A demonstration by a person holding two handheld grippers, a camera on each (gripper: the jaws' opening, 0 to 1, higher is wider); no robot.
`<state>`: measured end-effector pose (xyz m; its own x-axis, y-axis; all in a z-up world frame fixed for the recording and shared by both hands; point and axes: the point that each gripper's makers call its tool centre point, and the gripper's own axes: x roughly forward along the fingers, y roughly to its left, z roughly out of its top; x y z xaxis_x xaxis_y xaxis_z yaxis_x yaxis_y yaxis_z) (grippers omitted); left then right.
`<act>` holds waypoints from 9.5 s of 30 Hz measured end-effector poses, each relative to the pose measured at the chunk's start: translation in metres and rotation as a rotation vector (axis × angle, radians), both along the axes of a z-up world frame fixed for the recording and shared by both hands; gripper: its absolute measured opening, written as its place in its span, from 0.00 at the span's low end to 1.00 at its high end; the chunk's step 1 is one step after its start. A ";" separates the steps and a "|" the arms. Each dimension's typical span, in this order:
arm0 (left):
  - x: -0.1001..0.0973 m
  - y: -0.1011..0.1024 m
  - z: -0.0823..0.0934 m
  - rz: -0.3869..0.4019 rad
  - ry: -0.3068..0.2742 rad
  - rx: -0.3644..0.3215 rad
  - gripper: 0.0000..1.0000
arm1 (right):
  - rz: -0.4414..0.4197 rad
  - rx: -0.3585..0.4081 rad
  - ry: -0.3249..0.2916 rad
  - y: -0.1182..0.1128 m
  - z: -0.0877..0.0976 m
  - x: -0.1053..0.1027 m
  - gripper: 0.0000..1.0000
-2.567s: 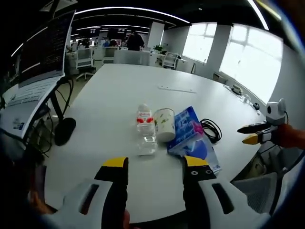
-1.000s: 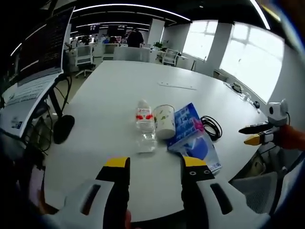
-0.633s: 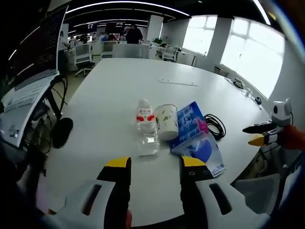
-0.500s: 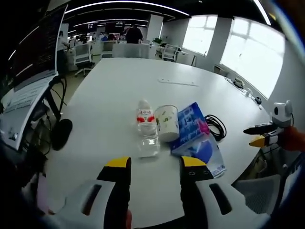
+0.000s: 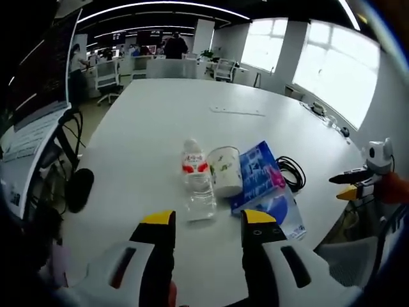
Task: Arrange the tabletop items into an orderly group along one side of the table until the central work area is clear of visible clutter.
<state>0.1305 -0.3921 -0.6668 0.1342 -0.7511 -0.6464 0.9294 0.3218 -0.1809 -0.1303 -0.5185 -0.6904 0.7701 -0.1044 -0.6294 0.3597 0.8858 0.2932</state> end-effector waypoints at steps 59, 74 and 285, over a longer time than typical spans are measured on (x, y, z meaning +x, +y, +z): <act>0.045 -0.103 -0.065 0.093 0.136 0.182 0.34 | 0.003 0.037 0.037 0.002 -0.002 -0.009 0.49; 0.059 -0.088 -0.064 0.085 0.084 0.196 0.33 | 0.008 0.046 0.042 0.005 -0.007 -0.006 0.48; 0.113 -0.089 -0.017 0.228 -0.213 -0.059 0.37 | 0.130 0.008 0.078 0.023 -0.002 0.003 0.51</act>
